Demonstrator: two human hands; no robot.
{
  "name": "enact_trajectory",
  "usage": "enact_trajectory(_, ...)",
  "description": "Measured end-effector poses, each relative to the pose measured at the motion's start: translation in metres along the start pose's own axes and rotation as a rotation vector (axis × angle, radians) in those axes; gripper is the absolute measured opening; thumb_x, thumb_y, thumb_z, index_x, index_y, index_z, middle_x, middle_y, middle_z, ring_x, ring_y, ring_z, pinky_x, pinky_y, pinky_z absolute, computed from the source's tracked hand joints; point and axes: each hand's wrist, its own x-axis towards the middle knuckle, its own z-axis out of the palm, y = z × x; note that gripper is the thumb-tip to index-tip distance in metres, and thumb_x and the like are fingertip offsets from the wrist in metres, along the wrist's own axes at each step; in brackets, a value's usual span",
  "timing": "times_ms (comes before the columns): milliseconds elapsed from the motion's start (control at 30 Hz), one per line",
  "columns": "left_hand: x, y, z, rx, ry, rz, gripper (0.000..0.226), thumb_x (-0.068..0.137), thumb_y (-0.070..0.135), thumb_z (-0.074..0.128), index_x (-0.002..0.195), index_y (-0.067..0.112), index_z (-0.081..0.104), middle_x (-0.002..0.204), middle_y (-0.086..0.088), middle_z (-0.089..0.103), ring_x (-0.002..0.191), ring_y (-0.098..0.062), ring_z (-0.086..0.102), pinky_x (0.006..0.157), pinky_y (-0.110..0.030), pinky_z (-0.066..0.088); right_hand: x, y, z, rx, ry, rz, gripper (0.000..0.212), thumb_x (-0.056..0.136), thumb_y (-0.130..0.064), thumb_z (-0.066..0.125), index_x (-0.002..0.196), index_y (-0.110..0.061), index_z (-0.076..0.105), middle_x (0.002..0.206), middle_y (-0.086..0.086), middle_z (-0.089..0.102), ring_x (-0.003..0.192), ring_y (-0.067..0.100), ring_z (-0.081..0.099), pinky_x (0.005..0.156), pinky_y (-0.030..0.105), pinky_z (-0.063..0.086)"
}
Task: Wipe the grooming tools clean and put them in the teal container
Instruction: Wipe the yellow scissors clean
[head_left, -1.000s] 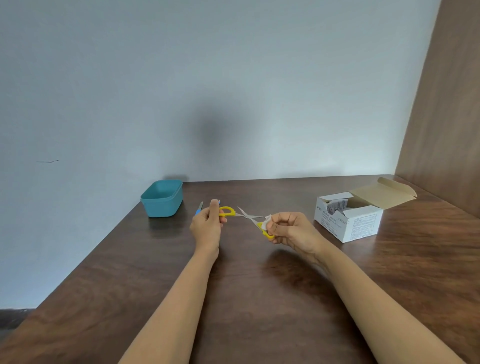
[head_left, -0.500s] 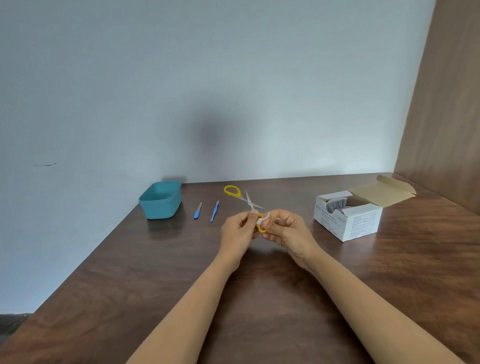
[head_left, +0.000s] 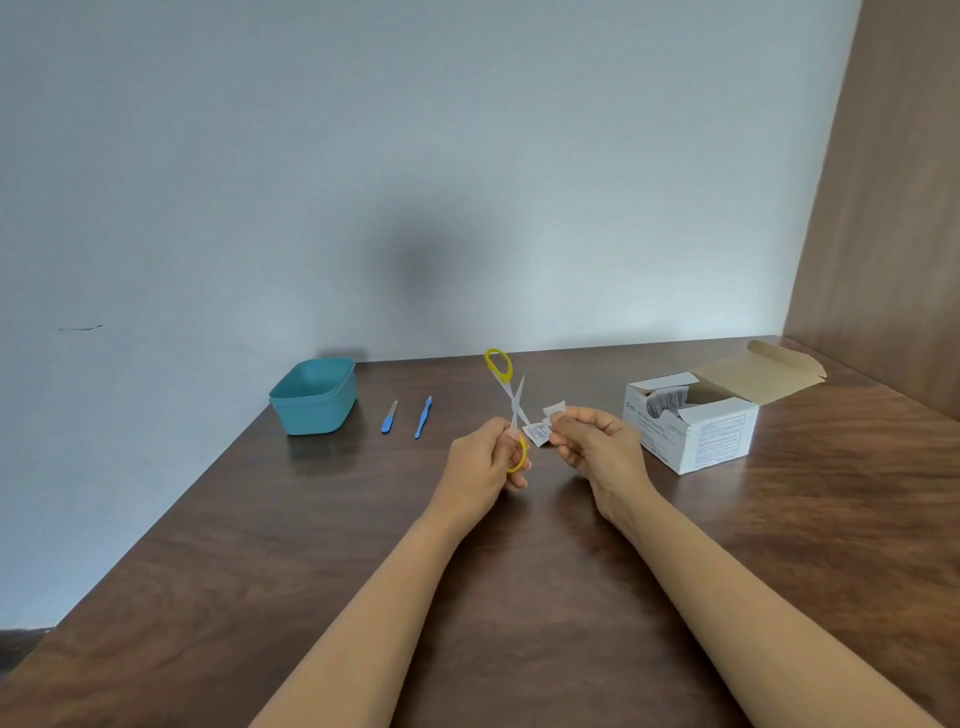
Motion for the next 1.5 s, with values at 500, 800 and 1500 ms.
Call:
enact_trajectory(500,-0.001,-0.003,0.004,0.225,-0.084,0.129,0.027,0.102,0.022,0.039,0.086,0.008,0.056,0.073,0.005,0.063,0.053,-0.002,0.055,0.061,-0.015,0.045,0.001,0.002,-0.001,-0.116,-0.015,-0.002,0.012,0.083,-0.007,0.069,0.092,0.000,0.070,0.062,0.006,0.060,0.051,0.007,0.051,0.053,0.017,0.045)
enact_trajectory(800,-0.002,-0.003,0.005,0.256,-0.081,0.146,0.027,0.102,0.022,0.039,0.082,0.010,0.053,0.071,0.006,0.061,0.053,-0.004,0.055,0.064,-0.021,0.046,-0.001,-0.005,0.001,-0.070,-0.048,0.018,0.009,0.085,-0.008,0.065,0.078,-0.008,0.070,0.060,0.002,0.060,0.051,0.006,0.050,0.053,0.016,0.045)
enact_trajectory(1500,-0.004,0.001,0.005,0.285,-0.095,0.165,0.029,0.102,0.023,0.039,0.087,0.006,0.057,0.068,0.009,0.060,0.055,-0.004,0.056,0.064,-0.020,0.046,-0.001,-0.006,-0.002,-0.093,-0.144,0.017,0.005,0.082,-0.009,0.071,0.080,-0.014,0.070,0.065,0.000,0.052,0.054,0.004,0.041,0.054,0.017,0.035)
